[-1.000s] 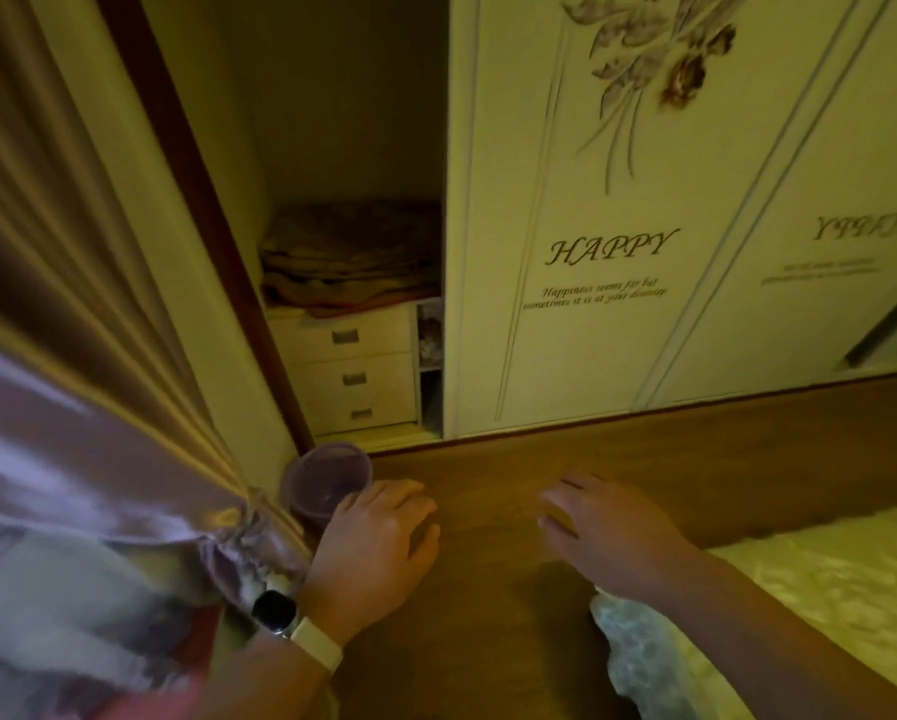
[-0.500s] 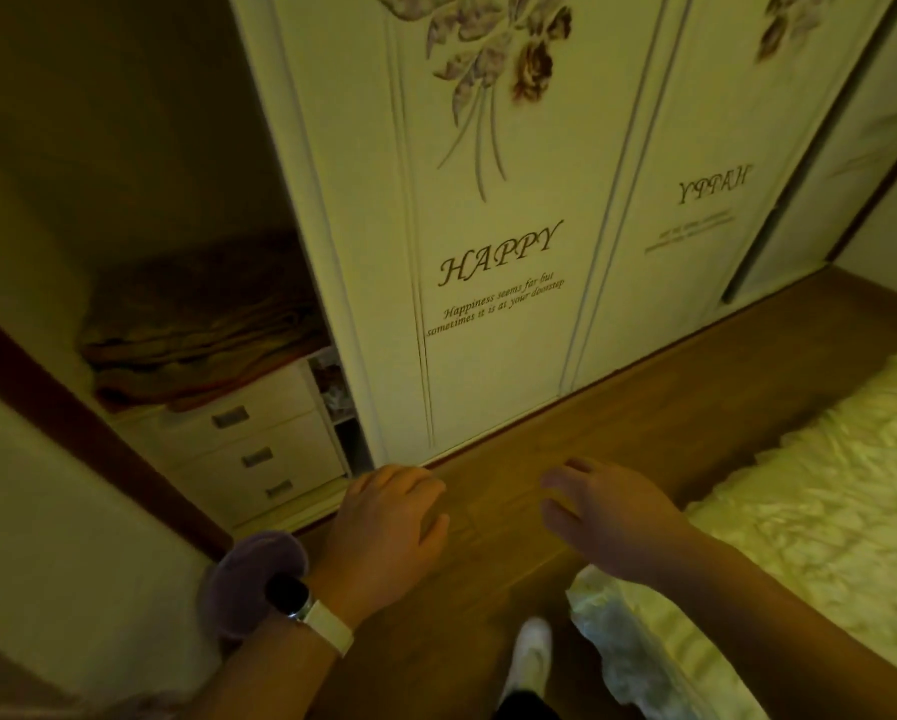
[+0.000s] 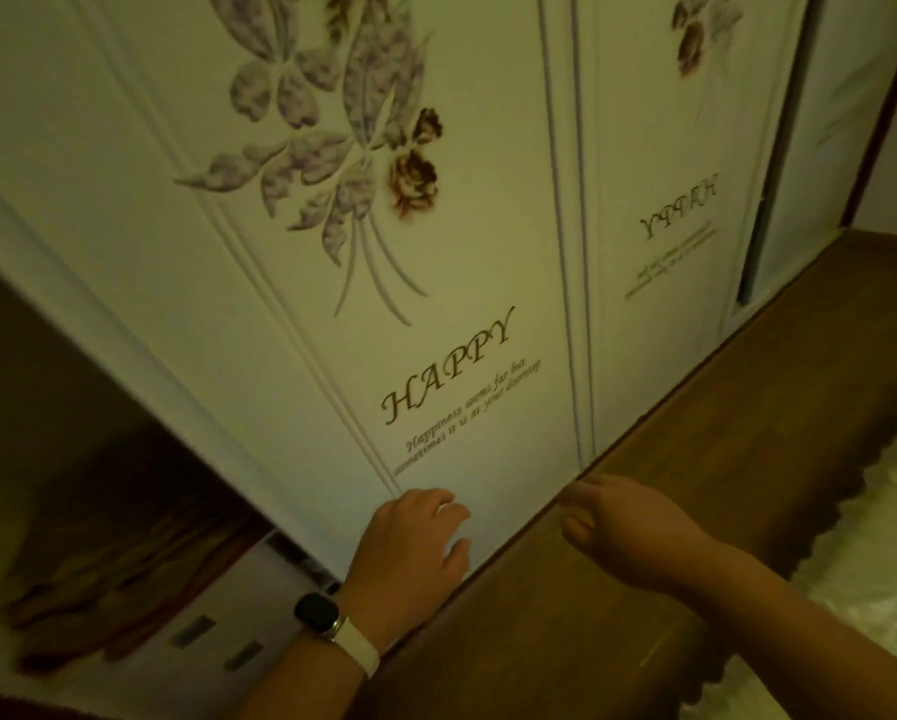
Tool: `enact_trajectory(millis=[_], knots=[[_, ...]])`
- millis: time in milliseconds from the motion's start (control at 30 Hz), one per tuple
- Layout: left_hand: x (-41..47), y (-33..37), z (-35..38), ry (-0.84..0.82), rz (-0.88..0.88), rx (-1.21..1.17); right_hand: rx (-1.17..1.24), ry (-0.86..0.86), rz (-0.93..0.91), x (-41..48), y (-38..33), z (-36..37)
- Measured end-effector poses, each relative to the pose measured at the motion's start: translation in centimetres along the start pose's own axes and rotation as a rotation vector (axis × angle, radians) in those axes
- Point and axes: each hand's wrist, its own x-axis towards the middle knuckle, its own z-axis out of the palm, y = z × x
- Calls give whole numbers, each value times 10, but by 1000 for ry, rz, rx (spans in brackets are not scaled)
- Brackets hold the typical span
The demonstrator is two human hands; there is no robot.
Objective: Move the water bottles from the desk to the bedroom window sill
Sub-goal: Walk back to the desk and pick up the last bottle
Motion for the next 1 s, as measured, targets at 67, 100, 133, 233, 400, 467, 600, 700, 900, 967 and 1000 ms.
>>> enact_trajectory(millis=[67,100,133,233,400,467,600,700,900,967,1000], knots=[[42,10,1,13,74,6,31,36,54,8,24,-23],[60,15,2,20,98,-3,42,51,74,12,34,-33],[78,19,5,26,121,-15,50,70,93,15,44,-41],[128,31,13,-4,205,-44,48,97,165,22,74,-57],[205,49,42,-37,345,-44,20,-2,356,39,124,-59],[237,54,55,-56,391,-50,22,-29,397,49,140,-62],[308,57,86,-93,468,-99,-26,-46,403,85,175,-75],[372,55,110,-98,520,-158,-92,-71,410,124,206,-88],[499,51,112,-76,556,-189,54,-1,608,208,258,-150],[535,53,111,-71,596,-197,120,40,676,226,265,-180],[554,58,109,-74,619,-205,65,180,670,233,269,-193]])
